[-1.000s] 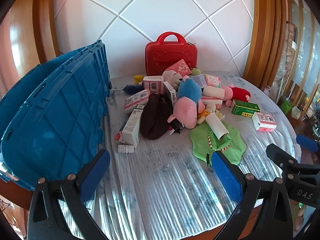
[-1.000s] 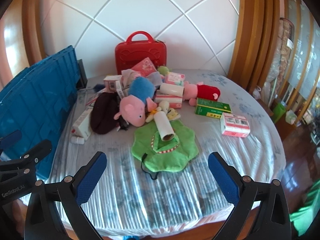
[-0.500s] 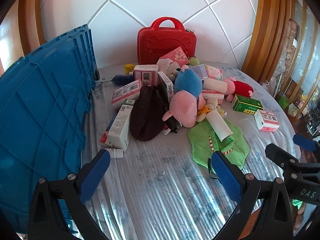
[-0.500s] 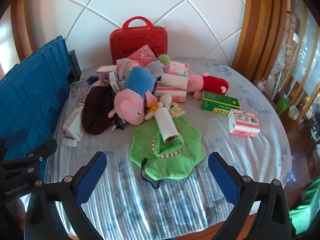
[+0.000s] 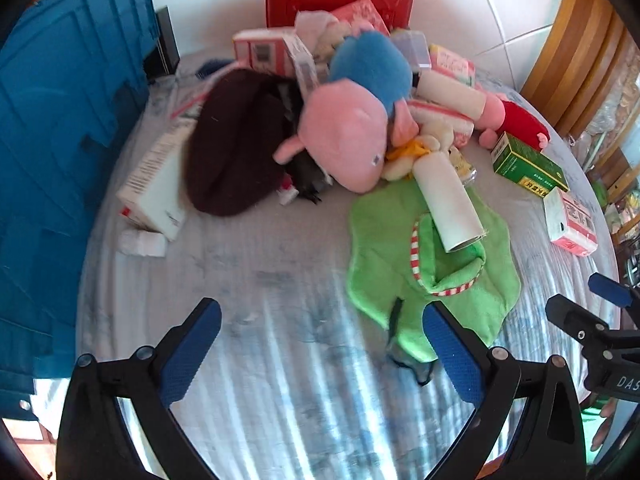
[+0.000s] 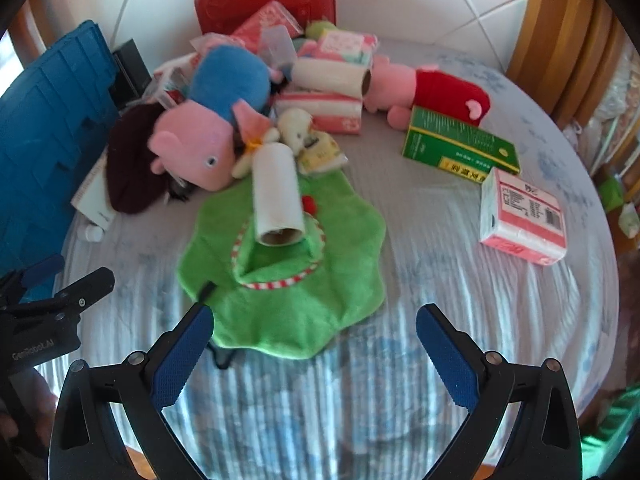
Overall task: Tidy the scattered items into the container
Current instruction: 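Move both tools toward the white paper roll and green towel, then grasp the white paper roll with the left tool while the right tool grasps the green towel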
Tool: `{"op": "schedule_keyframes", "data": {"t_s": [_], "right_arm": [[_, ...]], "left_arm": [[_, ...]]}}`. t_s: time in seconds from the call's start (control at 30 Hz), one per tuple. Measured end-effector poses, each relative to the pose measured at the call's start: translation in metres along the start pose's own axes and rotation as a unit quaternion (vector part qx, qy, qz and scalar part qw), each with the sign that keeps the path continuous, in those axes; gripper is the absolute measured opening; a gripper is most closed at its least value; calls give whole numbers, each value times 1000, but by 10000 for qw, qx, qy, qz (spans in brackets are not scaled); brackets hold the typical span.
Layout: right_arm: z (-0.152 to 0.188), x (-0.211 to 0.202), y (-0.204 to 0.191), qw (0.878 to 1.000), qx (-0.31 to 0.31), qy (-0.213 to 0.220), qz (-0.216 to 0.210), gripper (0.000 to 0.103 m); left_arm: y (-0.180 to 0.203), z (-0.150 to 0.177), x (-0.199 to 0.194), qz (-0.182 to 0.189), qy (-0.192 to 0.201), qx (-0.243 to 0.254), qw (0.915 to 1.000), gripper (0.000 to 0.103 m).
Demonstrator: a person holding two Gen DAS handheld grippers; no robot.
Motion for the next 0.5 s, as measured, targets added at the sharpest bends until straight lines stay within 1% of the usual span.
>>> {"op": "schedule_keyframes", "data": {"t_s": [0.07, 0.13, 0.3, 0.43, 0.47, 0.5], "right_arm": [[0, 12, 16, 10000, -15, -91, -23, 103], [1, 22, 29, 9998, 2, -184, -15, 103], [8, 39, 54, 9992, 93, -396, 33, 103], [7, 45, 67, 9989, 160, -433, 67, 103], [6, 47, 69, 9989, 147, -440, 95, 103], [4, 48, 72, 9988, 131, -442, 132, 103]], "left_arm": [[17, -2, 15, 16, -101, -37, 9999, 103], [34, -9, 26, 136, -95, 195, 9997, 103], [83, -37, 56, 361, 30, 434, 9984, 100], [114, -49, 87, 418, -13, 653, 9970, 98], [119, -48, 96, 404, -75, 715, 9966, 93], [123, -46, 108, 400, -196, 792, 9959, 76]]}}
Point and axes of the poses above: each gripper's, at about its wrist camera, not at the fingertips, and x roughly the way its jaws point, y to its right, z to its underside, the point moved 6 cm from there along x, roughly the way its jaws point, and after that the axes turned 9 degrees about y, right-handed, at the moved point
